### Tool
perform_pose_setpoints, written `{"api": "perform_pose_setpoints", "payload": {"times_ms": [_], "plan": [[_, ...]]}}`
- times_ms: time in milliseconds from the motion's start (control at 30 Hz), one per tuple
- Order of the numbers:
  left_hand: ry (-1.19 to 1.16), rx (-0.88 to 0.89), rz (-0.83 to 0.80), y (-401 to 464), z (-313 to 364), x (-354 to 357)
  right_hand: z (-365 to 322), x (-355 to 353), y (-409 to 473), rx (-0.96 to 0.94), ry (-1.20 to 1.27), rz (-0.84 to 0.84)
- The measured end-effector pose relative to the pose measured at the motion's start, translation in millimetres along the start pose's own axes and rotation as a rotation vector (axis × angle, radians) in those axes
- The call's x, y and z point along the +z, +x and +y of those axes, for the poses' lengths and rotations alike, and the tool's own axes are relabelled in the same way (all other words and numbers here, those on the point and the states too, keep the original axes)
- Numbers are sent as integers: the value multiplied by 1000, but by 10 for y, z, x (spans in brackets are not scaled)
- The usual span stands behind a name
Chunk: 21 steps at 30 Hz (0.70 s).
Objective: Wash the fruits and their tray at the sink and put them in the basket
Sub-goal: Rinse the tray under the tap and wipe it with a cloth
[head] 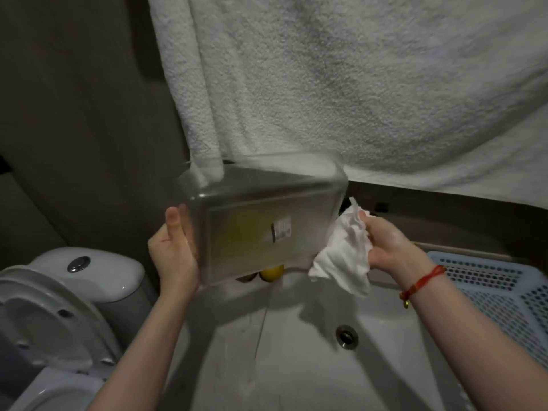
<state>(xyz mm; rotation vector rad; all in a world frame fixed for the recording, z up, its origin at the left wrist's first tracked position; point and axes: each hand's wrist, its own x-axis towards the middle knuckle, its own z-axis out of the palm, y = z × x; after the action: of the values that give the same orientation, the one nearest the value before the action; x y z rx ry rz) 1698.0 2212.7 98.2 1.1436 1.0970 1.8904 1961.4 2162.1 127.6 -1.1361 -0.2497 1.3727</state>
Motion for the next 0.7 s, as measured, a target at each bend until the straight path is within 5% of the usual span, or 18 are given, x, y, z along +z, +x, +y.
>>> {"api": "perform_pose_setpoints", "payload": {"times_ms": [133,333,467,700], "plan": [[279,526,-335,-76,84,-159,-183,-12,11,53,-79,-90],[497,1174,-523,37,186,-263,-243,-130,73,192,-500,-105],[578,1382,-588,35,117,-283,-26,-130,205,234,-891,53],[600,1536,-551,-52,136,-236,400,-201,497,299,-809,48]]}}
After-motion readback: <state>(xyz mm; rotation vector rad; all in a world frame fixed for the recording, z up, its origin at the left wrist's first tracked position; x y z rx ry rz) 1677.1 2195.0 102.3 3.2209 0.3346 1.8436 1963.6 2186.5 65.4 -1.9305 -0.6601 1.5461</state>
